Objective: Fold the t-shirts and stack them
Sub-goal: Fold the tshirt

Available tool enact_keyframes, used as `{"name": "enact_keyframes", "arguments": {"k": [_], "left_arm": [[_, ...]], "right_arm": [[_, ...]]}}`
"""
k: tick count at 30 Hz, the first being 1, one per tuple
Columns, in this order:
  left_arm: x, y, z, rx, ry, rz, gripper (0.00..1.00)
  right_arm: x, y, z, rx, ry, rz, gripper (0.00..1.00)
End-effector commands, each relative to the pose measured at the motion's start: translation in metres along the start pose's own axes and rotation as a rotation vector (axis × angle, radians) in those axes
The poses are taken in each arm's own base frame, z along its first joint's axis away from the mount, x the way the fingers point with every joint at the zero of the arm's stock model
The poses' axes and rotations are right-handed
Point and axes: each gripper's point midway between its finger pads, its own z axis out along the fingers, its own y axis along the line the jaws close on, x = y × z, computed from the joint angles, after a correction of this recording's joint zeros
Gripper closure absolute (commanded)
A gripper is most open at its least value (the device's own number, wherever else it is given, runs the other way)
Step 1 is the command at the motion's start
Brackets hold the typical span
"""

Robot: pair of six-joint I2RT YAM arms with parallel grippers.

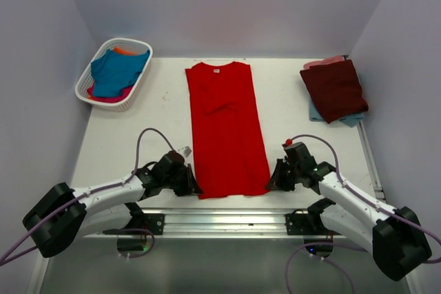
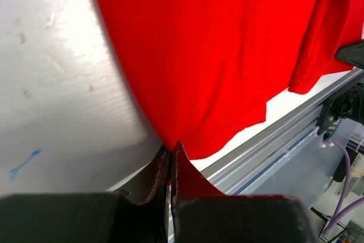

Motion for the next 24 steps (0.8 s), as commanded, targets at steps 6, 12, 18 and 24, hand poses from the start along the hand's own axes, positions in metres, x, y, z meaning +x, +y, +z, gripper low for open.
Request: {"name": "enact_keyframes", "arguments": {"k": [6, 12, 18, 24], "left_arm": [[0.032, 0.043, -0.022, -0.137, 0.070, 0.024, 1.00], [0.013, 0.006, -0.041, -0.014, -0.026, 0.036, 1.00], [-0.008, -0.019, -0.048, 0.043, -0.106, 0.066, 1.00], [-0.045, -0.048, -0.059, 0.082, -0.253, 0.119, 1.00]], "right_arm": [[0.026, 0.007, -0.025, -0.098, 0.054, -0.070, 1.00], [0.039, 0.020, -0.040, -0.207, 0.077, -0.094, 1.00], [0.027, 0.048, -0.049, -0.304, 0.065, -0.158, 1.00], [-0.015, 0.069, -0.045, -0.283, -0.036, -0.216, 1.00]]}}
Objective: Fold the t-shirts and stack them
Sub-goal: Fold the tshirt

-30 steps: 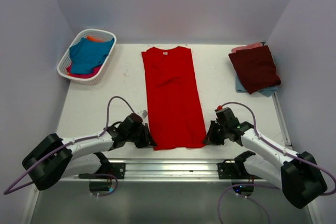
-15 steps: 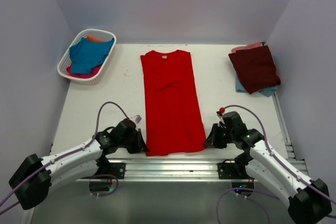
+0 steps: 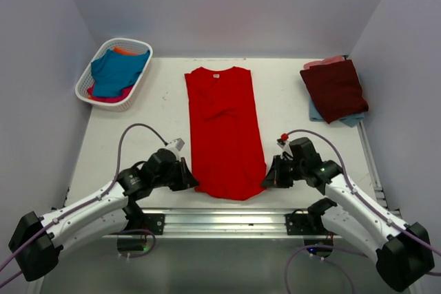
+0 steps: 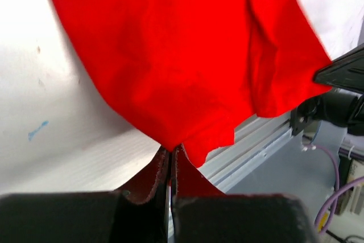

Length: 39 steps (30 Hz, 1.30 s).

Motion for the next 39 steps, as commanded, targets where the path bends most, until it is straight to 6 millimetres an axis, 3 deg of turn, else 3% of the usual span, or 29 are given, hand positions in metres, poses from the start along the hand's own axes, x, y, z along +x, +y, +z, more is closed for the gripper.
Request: {"name": "enact_keyframes", "arguments": {"k": [1, 7, 16, 25, 33, 39], "left_arm": [[-0.039, -0.024, -0.004, 0.040, -0.156, 0.053, 1.00], [-0.066, -0.017, 0.007, -0.003, -0.292, 0.087, 1.00], [-0.118, -0.014, 0.022, -0.063, -0.482, 0.176, 1.00], [-0.166, 0.010, 0.031, -0.101, -0.580, 0.161, 1.00], [-0.183, 0.001, 0.045, -0.080, -0.594, 0.169, 1.00], [-0.209, -0.009, 0.052, -0.063, -0.610, 0.177, 1.00]], "right_arm": [[-0.042, 0.027, 0.002, -0.043, -0.084, -0.091, 1.00], [-0.099, 0.030, 0.009, 0.054, -0.223, -0.161, 1.00], [-0.155, 0.032, 0.028, 0.133, -0.311, -0.225, 1.00], [-0.191, 0.032, 0.043, 0.186, -0.363, -0.245, 1.00], [-0.221, 0.037, 0.059, 0.187, -0.381, -0.229, 1.00], [-0.240, 0.040, 0.068, 0.196, -0.392, -0.225, 1.00]]}}
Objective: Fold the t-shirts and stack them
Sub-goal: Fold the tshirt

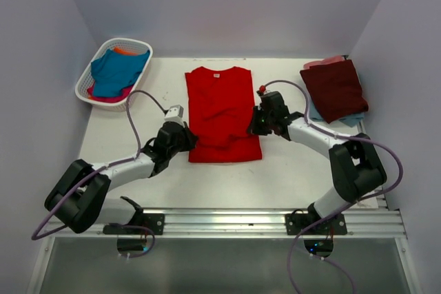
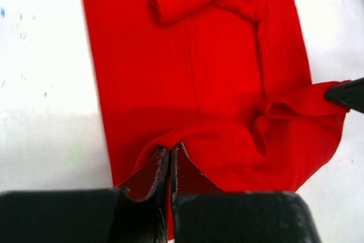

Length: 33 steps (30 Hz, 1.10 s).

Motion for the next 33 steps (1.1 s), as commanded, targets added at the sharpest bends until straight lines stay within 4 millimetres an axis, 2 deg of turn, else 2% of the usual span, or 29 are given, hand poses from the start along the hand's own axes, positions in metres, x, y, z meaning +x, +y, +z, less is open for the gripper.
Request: {"name": "enact_keyframes", "arguments": {"k": [1, 8, 9, 11, 12, 13, 14, 15, 16, 17, 18, 19, 20, 21, 22, 23, 24, 27, 30, 31, 32, 33], "left_arm": [[-0.055, -0.027, 0.011, 0.082, -0.142, 0.010, 1.00], [-0.082, -0.019, 0.026, 0.080, -0.162, -0.007, 1.00], [-0.084, -0.013, 0.030, 0.065, -0.159, -0.010, 1.00], [-0.089, -0.012, 0.035, 0.063, -0.165, -0.006, 1.00], [-0.092, -0.006, 0.043, 0.046, -0.161, -0.009, 1.00], [-0.094, -0.004, 0.048, 0.042, -0.156, -0.007, 1.00], [-0.096, -0.003, 0.053, 0.046, -0.150, -0.008, 1.00], [-0.100, 0.005, 0.064, 0.022, -0.135, -0.020, 0.78], [-0.102, 0.009, 0.068, 0.009, -0.132, -0.028, 0.57], [-0.105, 0.018, 0.071, -0.024, -0.136, -0.034, 0.32], [-0.110, 0.023, 0.071, -0.047, -0.141, -0.044, 0.00], [-0.113, 0.025, 0.068, -0.059, -0.150, -0.046, 0.00], [-0.117, 0.028, 0.064, -0.066, -0.166, -0.050, 0.00], [-0.124, 0.026, 0.052, -0.057, -0.197, -0.049, 0.00], [-0.126, 0.024, 0.046, -0.047, -0.213, -0.046, 0.00], [-0.128, 0.019, 0.039, -0.024, -0.220, -0.044, 0.00], [-0.132, 0.014, 0.026, 0.000, -0.242, -0.043, 0.00], [-0.130, 0.005, 0.008, 0.053, -0.254, -0.033, 0.00], [-0.114, -0.005, 0.004, 0.131, -0.201, -0.017, 0.02], [-0.110, -0.008, 0.005, 0.156, -0.191, -0.013, 0.07], [-0.101, -0.011, 0.009, 0.191, -0.166, -0.019, 0.18], [-0.097, -0.014, 0.011, 0.214, -0.155, -0.022, 0.29]], "right_arm": [[-0.045, 0.014, -0.001, -0.028, -0.117, -0.018, 1.00], [-0.068, 0.008, 0.005, -0.011, -0.138, -0.011, 1.00], [-0.076, 0.007, 0.005, -0.010, -0.151, -0.008, 1.00], [-0.079, 0.002, 0.012, 0.003, -0.146, -0.003, 1.00], [-0.088, 0.001, 0.014, 0.009, -0.160, -0.001, 1.00], [-0.087, -0.005, 0.024, 0.028, -0.147, 0.005, 1.00], [-0.087, -0.010, 0.030, 0.046, -0.129, 0.016, 0.96], [-0.100, -0.011, 0.031, 0.051, -0.143, 0.024, 0.83], [-0.098, -0.020, 0.040, 0.077, -0.126, 0.037, 0.66], [-0.099, -0.025, 0.043, 0.099, -0.124, 0.044, 0.30], [-0.104, -0.026, 0.041, 0.112, -0.130, 0.048, 0.19], [-0.103, -0.028, 0.041, 0.123, -0.124, 0.045, 0.07], [-0.108, -0.026, 0.034, 0.116, -0.148, 0.036, 0.01], [-0.098, -0.029, 0.031, 0.117, -0.141, 0.040, 0.01], [-0.098, -0.029, 0.026, 0.113, -0.156, 0.038, 0.01], [-0.106, -0.023, 0.012, 0.095, -0.203, 0.037, 0.01], [-0.095, -0.028, 0.010, 0.099, -0.192, 0.038, 0.01], [-0.089, -0.024, -0.006, 0.076, -0.218, 0.035, 0.01], [-0.084, -0.015, -0.011, 0.017, -0.217, 0.028, 0.12], [-0.083, -0.010, -0.010, -0.012, -0.208, 0.023, 0.40], [-0.082, -0.001, -0.005, -0.063, -0.191, 0.020, 0.67], [-0.080, 0.004, -0.002, -0.090, -0.172, 0.029, 1.00]]}}
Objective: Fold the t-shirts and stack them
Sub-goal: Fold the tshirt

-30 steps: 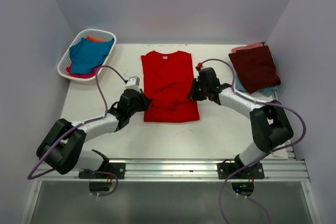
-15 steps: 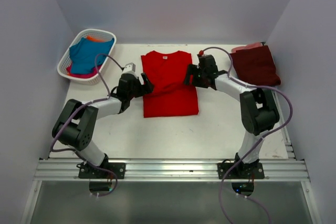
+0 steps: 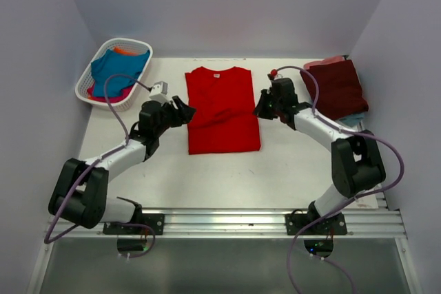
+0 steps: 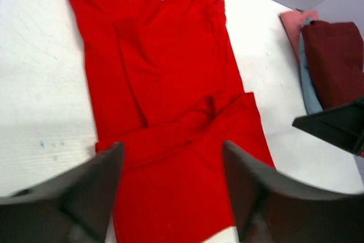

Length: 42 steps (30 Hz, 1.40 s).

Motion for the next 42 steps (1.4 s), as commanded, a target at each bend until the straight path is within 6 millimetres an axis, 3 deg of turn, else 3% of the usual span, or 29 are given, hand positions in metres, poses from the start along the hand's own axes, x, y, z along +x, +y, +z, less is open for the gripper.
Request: {"name": "enact_keyframes", "arguments": {"k": [1, 2, 5, 6, 8, 12, 19, 22, 29, 37, 42], "left_arm": [[0.027, -0.009, 0.005, 0.121, 0.072, 0.014, 0.41], [0.045, -0.010, 0.010, 0.159, 0.137, 0.002, 0.67], [0.062, -0.025, 0.022, 0.279, 0.203, -0.030, 1.00], [0.063, -0.030, 0.025, 0.307, 0.212, -0.054, 1.00], [0.075, -0.036, 0.026, 0.367, 0.254, -0.078, 1.00], [0.072, -0.050, 0.027, 0.460, 0.243, -0.103, 1.00], [0.080, -0.059, 0.022, 0.489, 0.265, -0.125, 1.00], [0.099, -0.059, 0.023, 0.449, 0.316, -0.110, 1.00], [0.150, -0.033, 0.021, 0.243, 0.437, -0.044, 1.00], [0.178, 0.018, 0.023, 0.000, 0.520, 0.020, 1.00], [0.187, 0.022, 0.024, -0.003, 0.542, 0.008, 1.00]], "right_arm": [[-0.005, 0.030, 0.005, -0.153, 0.008, 0.022, 1.00], [-0.001, 0.049, 0.007, -0.256, 0.040, 0.027, 1.00], [0.006, 0.079, 0.020, -0.420, 0.085, 0.076, 1.00], [0.009, 0.092, 0.020, -0.463, 0.106, 0.073, 1.00], [0.021, 0.101, 0.032, -0.478, 0.143, 0.071, 1.00], [0.041, 0.131, 0.042, -0.588, 0.213, 0.107, 1.00], [0.063, 0.155, 0.062, -0.605, 0.270, 0.091, 1.00], [0.065, 0.161, 0.071, -0.590, 0.273, 0.068, 1.00], [0.065, 0.150, 0.090, -0.497, 0.274, 0.045, 1.00], [0.074, 0.148, 0.095, -0.464, 0.300, 0.030, 1.00], [0.090, 0.149, 0.092, -0.448, 0.323, 0.003, 1.00]]}}
